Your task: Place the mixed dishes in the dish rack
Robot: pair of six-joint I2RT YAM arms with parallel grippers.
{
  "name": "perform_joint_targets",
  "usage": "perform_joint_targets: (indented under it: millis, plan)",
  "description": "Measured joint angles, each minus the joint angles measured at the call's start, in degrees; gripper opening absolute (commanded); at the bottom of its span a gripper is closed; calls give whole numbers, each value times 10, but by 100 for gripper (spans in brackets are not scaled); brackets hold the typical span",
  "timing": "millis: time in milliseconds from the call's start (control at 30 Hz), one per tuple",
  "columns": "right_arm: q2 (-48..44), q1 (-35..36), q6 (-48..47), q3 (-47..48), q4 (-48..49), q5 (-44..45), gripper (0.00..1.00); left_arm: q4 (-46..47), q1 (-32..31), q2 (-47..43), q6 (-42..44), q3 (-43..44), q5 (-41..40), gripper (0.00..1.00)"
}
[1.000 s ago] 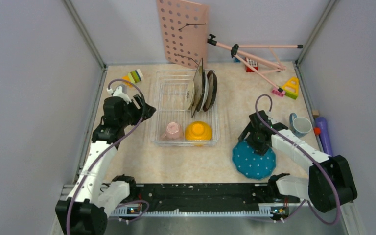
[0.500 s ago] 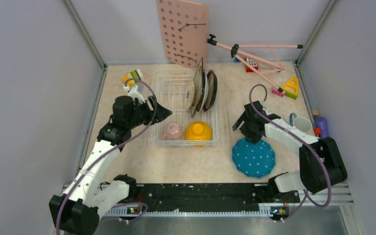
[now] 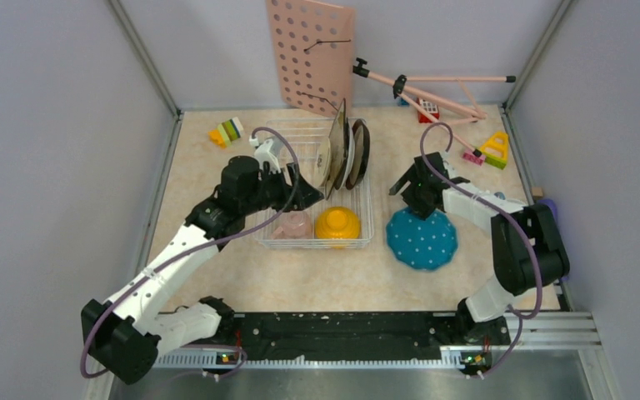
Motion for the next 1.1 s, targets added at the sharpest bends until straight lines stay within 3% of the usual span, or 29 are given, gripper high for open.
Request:
perform_joint_targets:
  millis: [133, 267, 500, 733, 833, 1100]
  plan:
    - [36, -16, -10, 43, 5, -21, 78, 11, -42, 31, 22, 17, -11, 65]
    - [11, -28, -34, 40, -14, -30, 81, 23, -98, 63, 68, 27, -42, 65]
    - [-175, -85, -82, -48, -87, -37, 82, 27, -185, 124, 213, 82, -71, 63]
    - [-346, -128, -131, -123, -201, -6, 83, -3, -242, 224, 365, 190, -73, 63]
    - [-383, -129, -140, -151, -234, 2, 80, -9, -271, 252, 421, 203, -85, 63]
    - [-403, -130, -120, -230, -243, -9, 60, -6, -308, 331, 522, 216, -115, 62]
